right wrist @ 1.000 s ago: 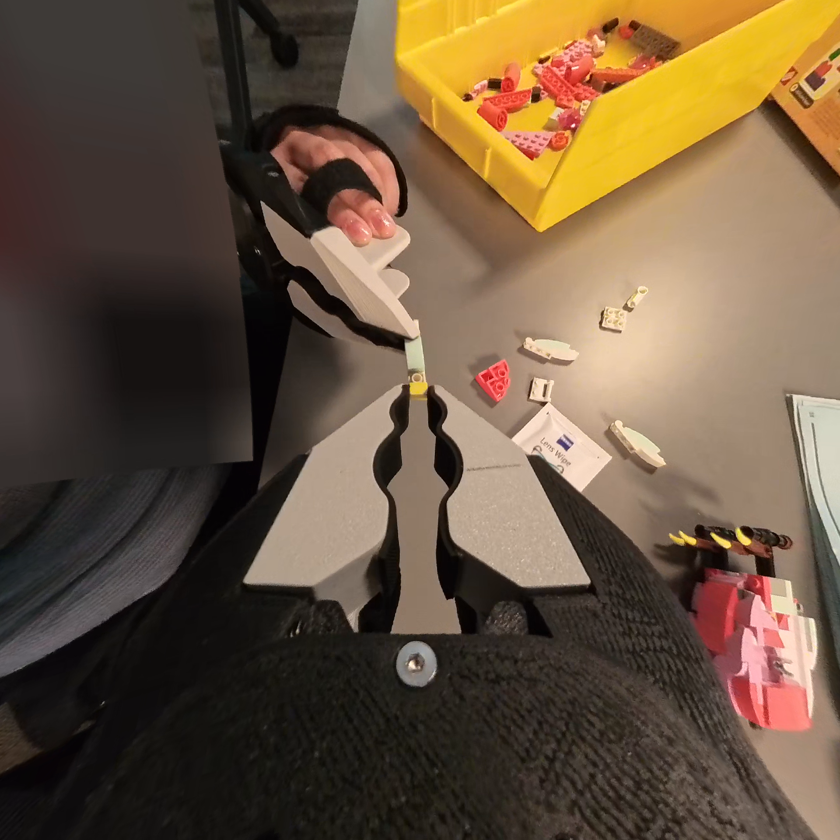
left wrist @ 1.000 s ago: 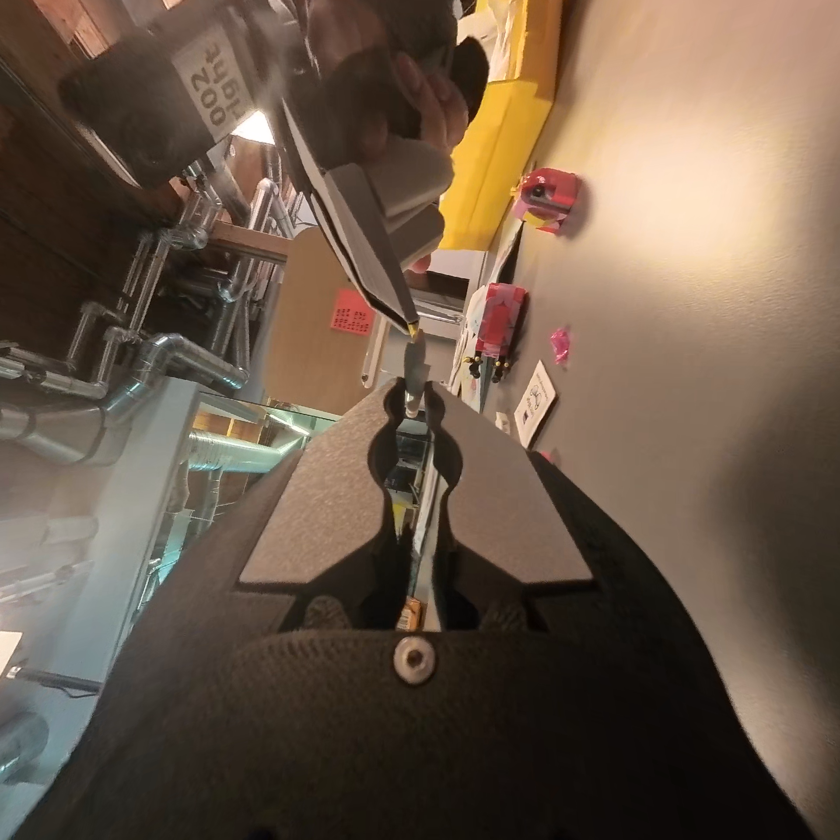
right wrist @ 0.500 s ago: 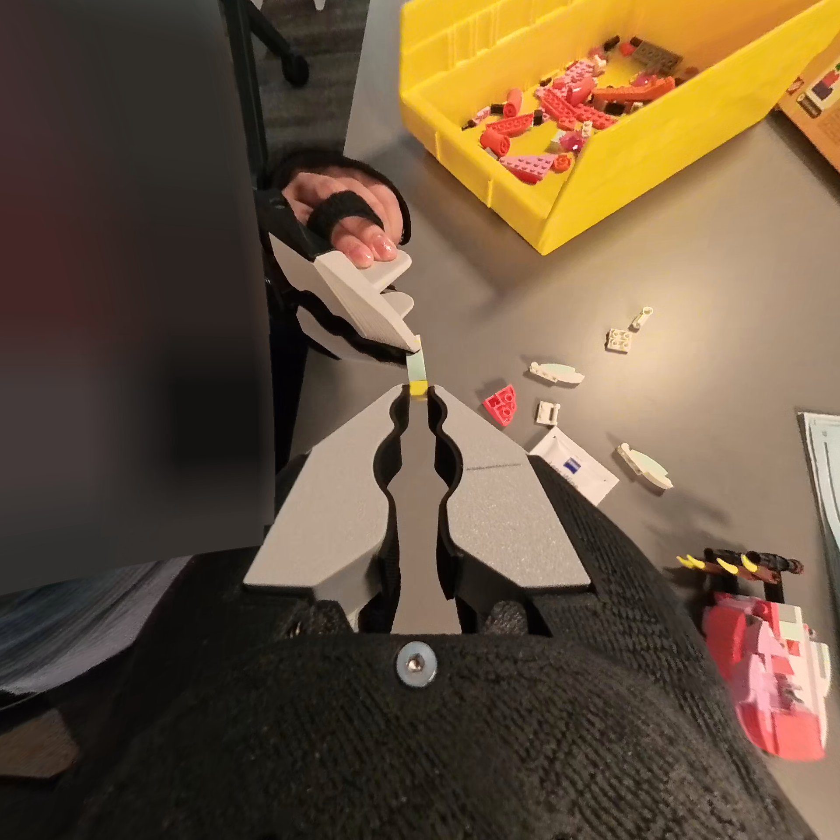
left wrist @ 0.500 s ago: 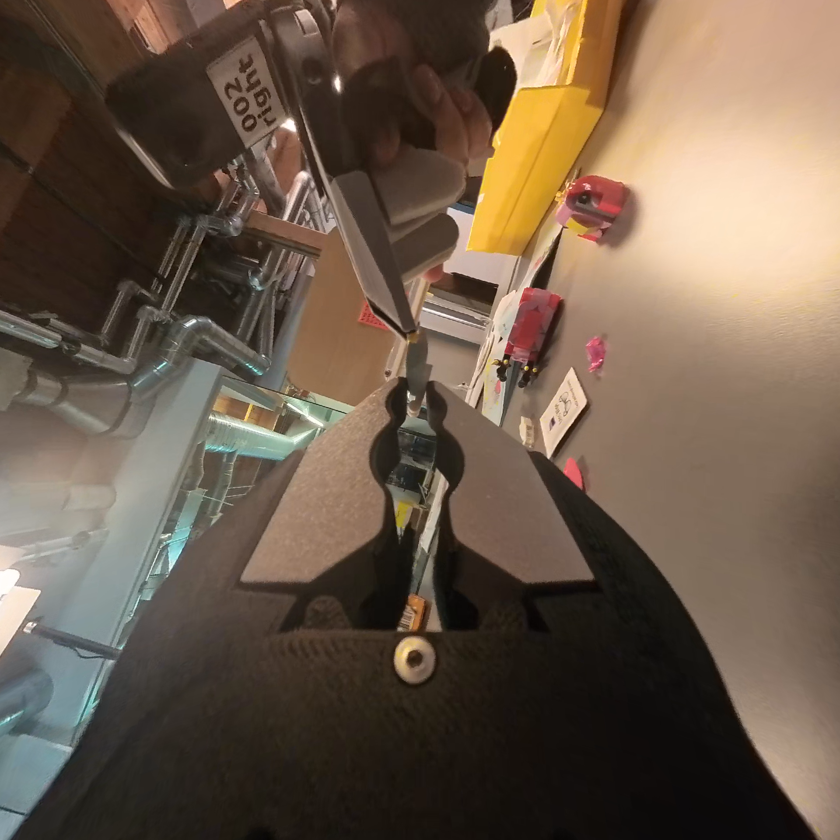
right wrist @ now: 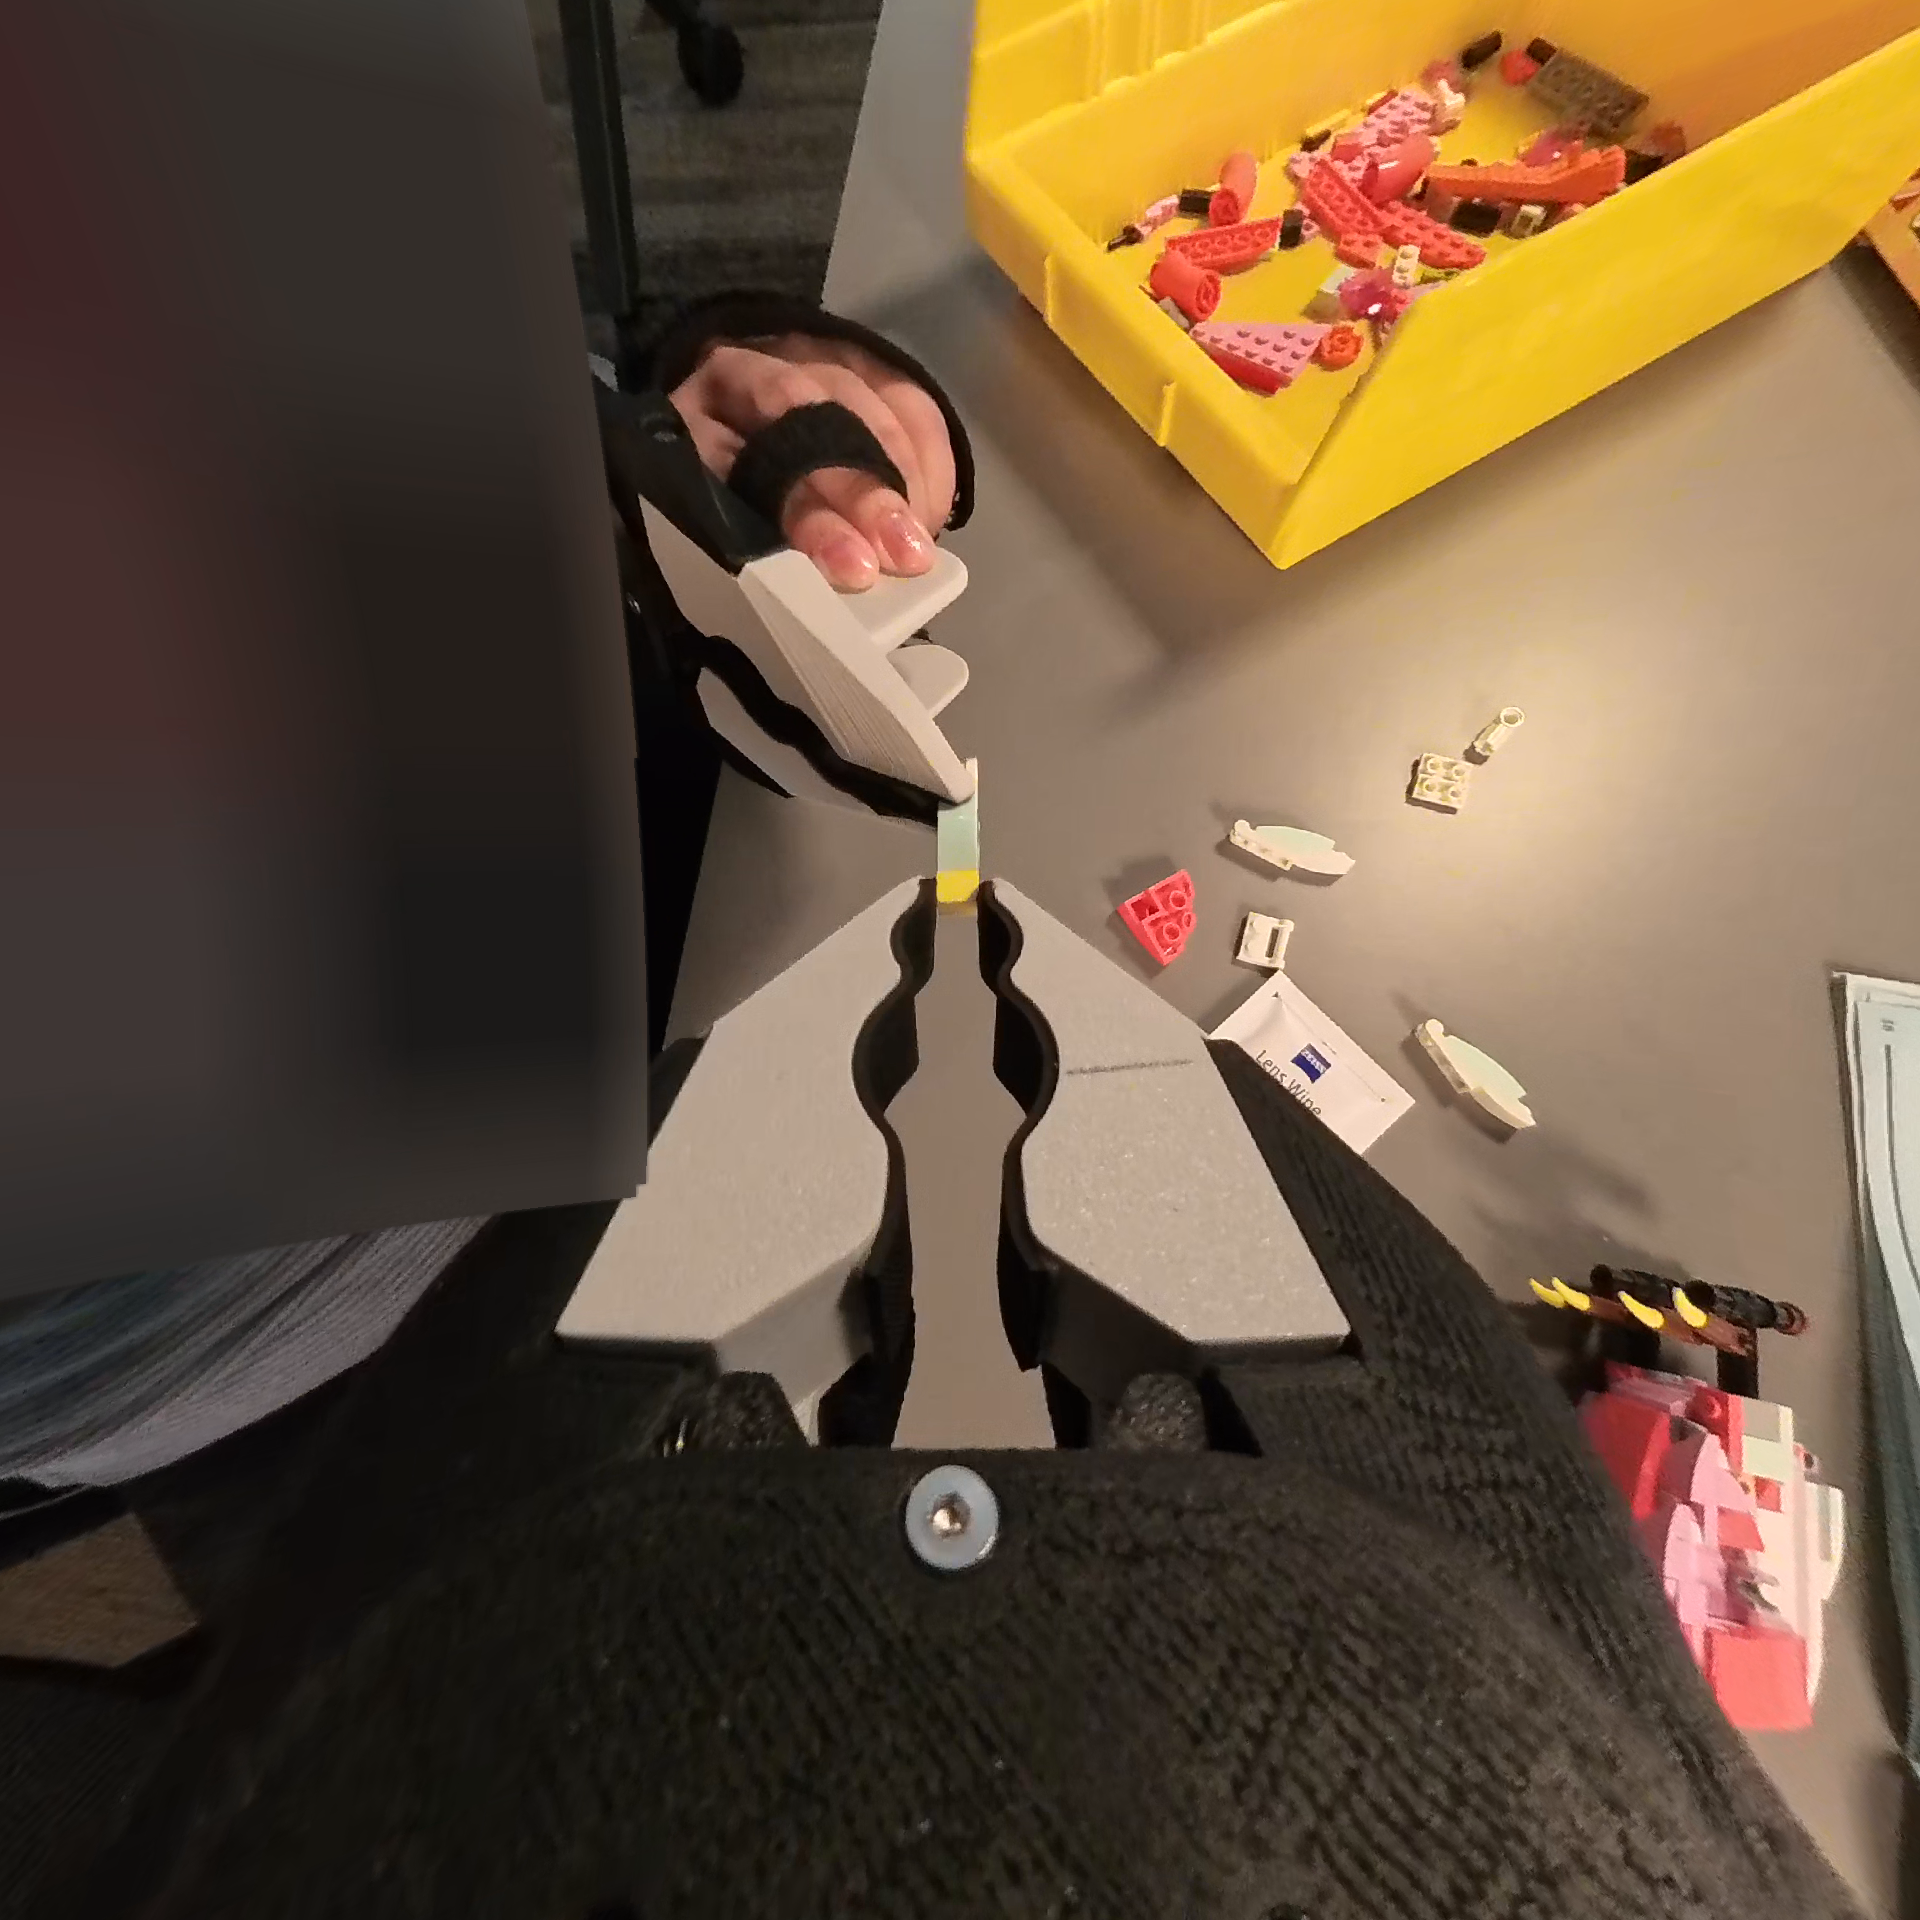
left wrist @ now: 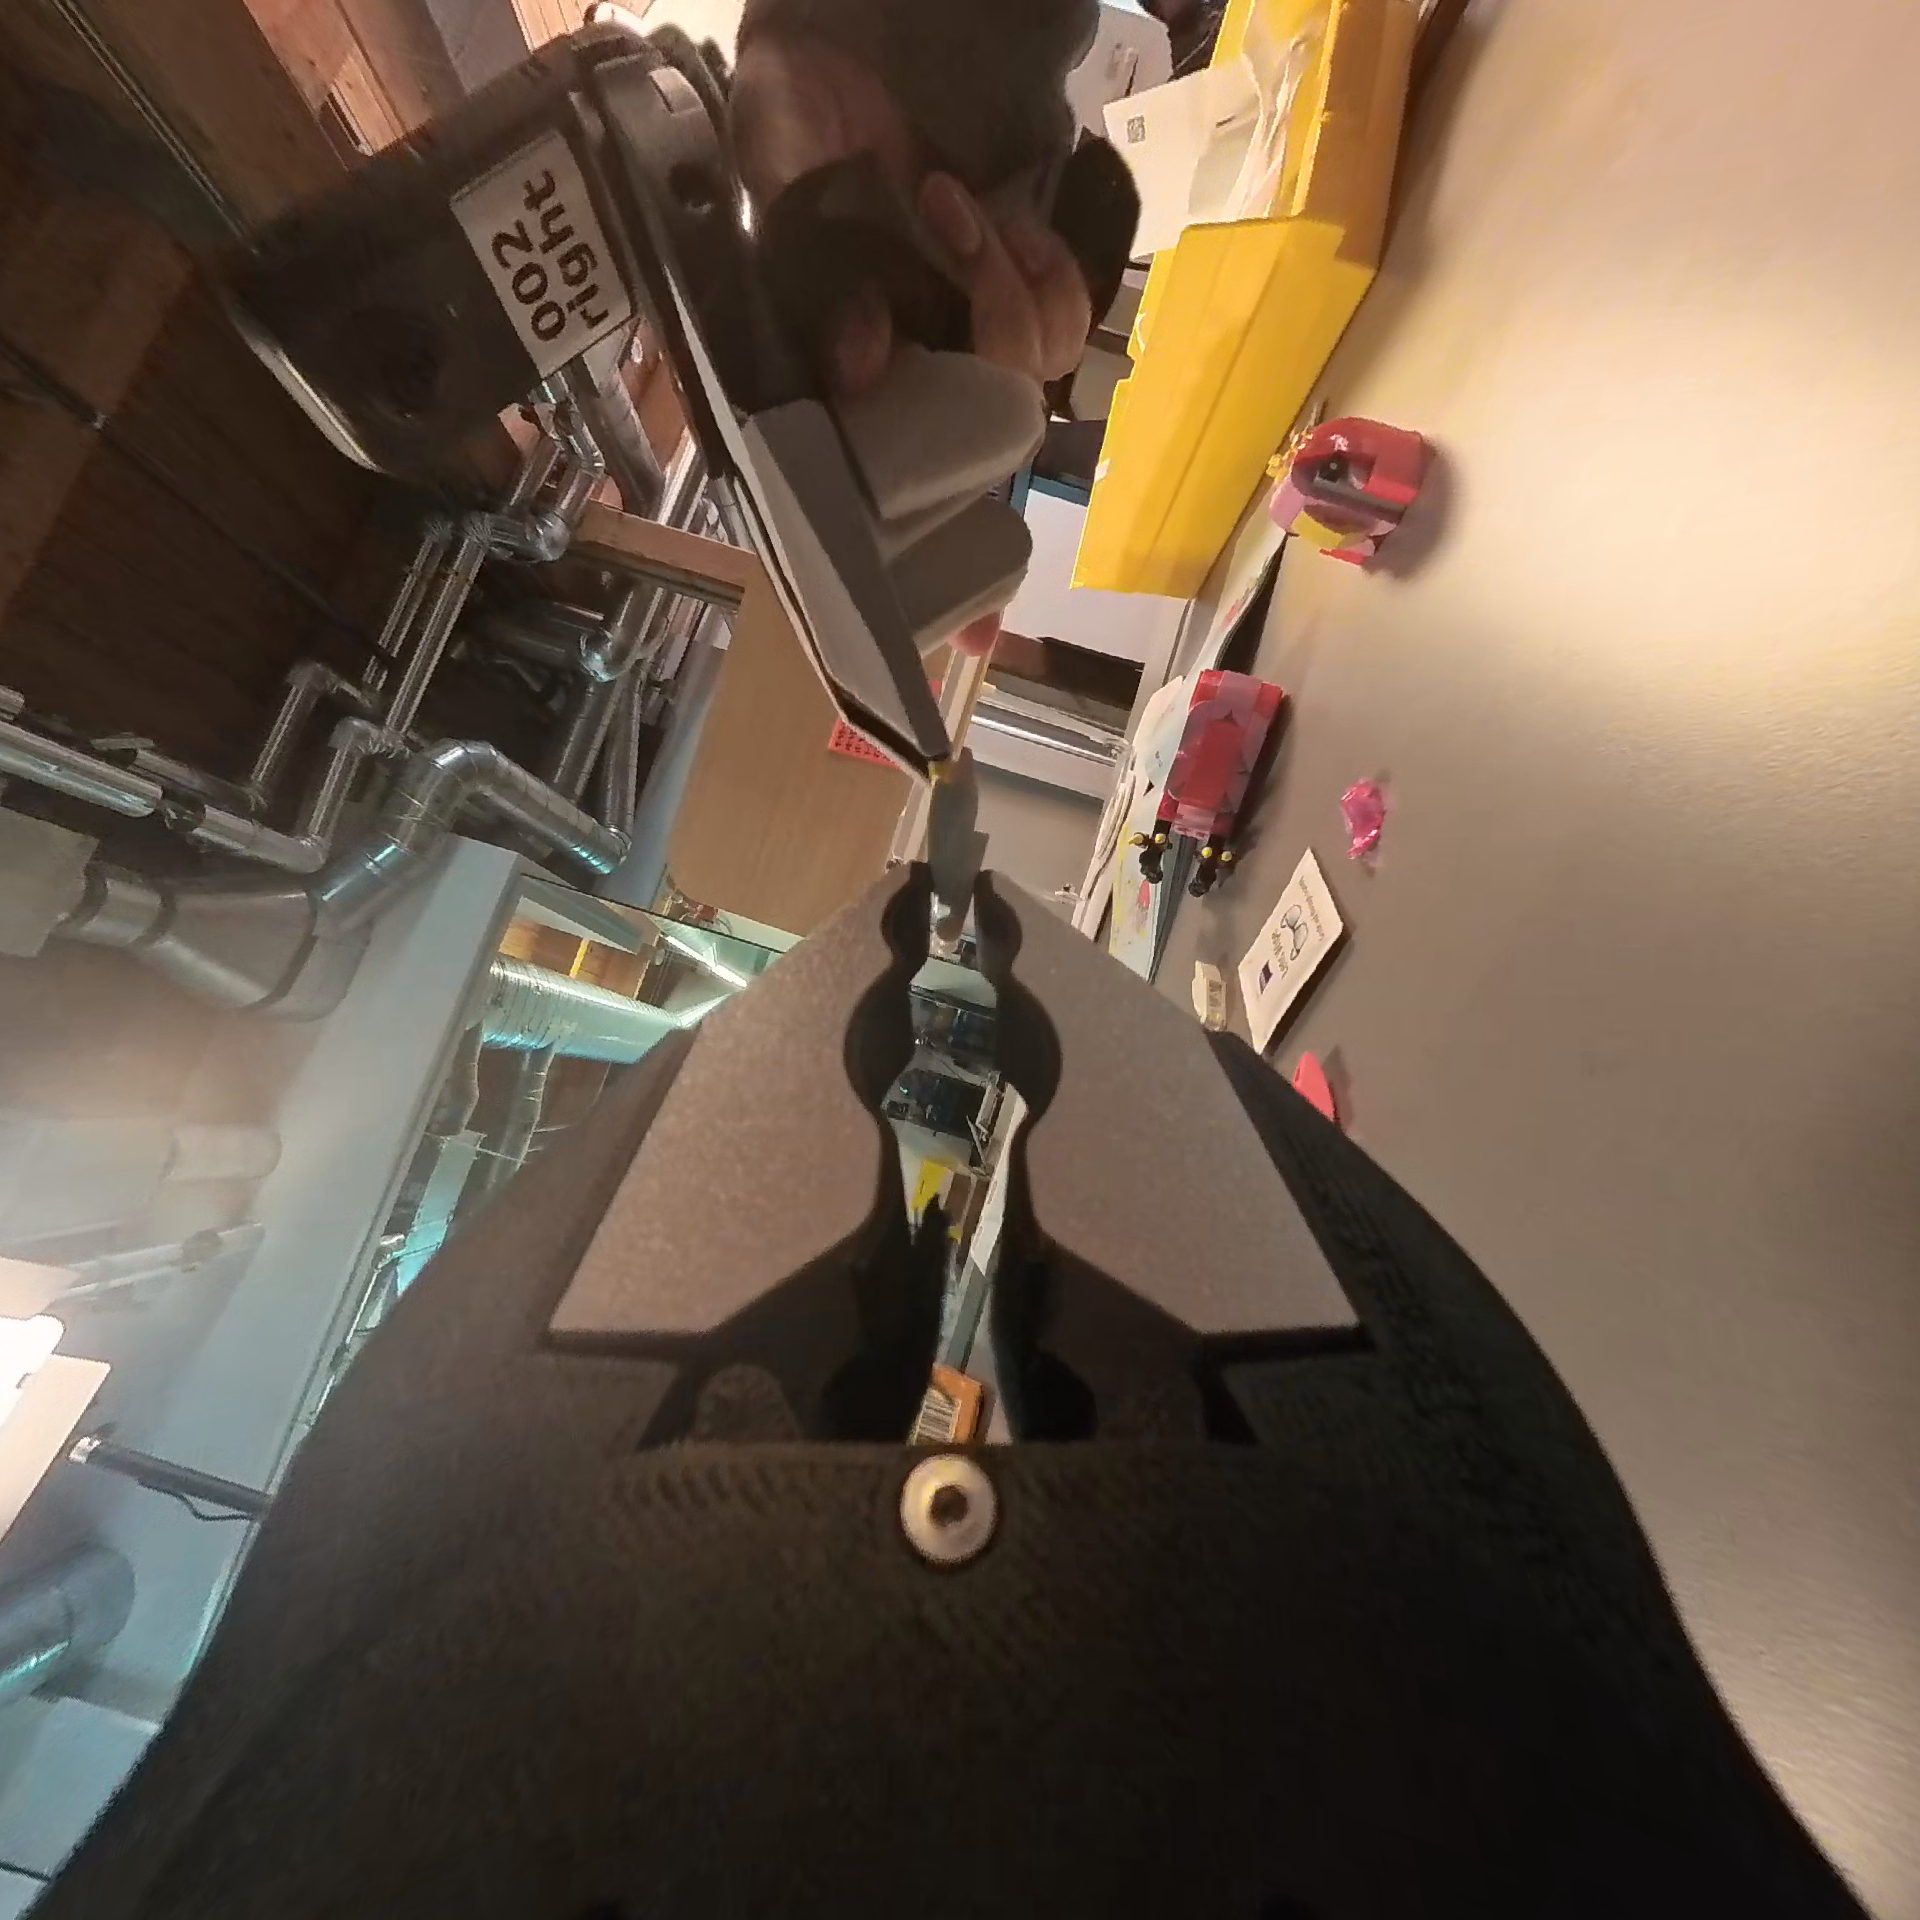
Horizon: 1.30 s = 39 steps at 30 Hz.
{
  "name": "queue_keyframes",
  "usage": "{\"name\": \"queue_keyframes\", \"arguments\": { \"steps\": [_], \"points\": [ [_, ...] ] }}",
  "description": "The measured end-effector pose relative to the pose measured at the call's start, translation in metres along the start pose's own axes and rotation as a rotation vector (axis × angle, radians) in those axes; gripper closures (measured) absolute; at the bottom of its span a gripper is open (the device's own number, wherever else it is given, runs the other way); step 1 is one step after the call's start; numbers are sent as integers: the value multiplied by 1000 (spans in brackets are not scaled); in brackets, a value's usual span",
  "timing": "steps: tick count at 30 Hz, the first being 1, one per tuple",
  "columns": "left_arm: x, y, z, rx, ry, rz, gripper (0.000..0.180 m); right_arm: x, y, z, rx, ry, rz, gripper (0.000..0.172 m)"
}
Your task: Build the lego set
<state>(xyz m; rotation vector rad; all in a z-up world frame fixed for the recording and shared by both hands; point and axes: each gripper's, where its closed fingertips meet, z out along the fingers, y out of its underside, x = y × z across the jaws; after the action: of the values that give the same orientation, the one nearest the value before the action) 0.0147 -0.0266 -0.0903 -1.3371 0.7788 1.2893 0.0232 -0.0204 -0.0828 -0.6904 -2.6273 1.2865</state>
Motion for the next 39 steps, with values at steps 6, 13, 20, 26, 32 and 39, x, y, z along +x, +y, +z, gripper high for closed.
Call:
{"name": "queue_keyframes", "arguments": {
  "steps": [6,13,20,26,32,39],
  "points": [
    [0,-1,0,8,0,-6,173,-1,0,-1,-12,-14,-8,165],
    [0,0,0,2,0,-10,173,0,-1,0,-16,-6,-10,161],
    [-1,5,1,-21,5,-35,173,6,-7,-1,24,139,-118,137],
    [-3,12,4,-53,11,-75,173,24,0,3,-167,702,-671,129],
    [0,11,4,-55,23,-76,173,25,1,7,-261,914,-888,141],
    [0,12,5,-59,24,-89,173,25,-3,8,-296,955,-966,162]
  ]
}}
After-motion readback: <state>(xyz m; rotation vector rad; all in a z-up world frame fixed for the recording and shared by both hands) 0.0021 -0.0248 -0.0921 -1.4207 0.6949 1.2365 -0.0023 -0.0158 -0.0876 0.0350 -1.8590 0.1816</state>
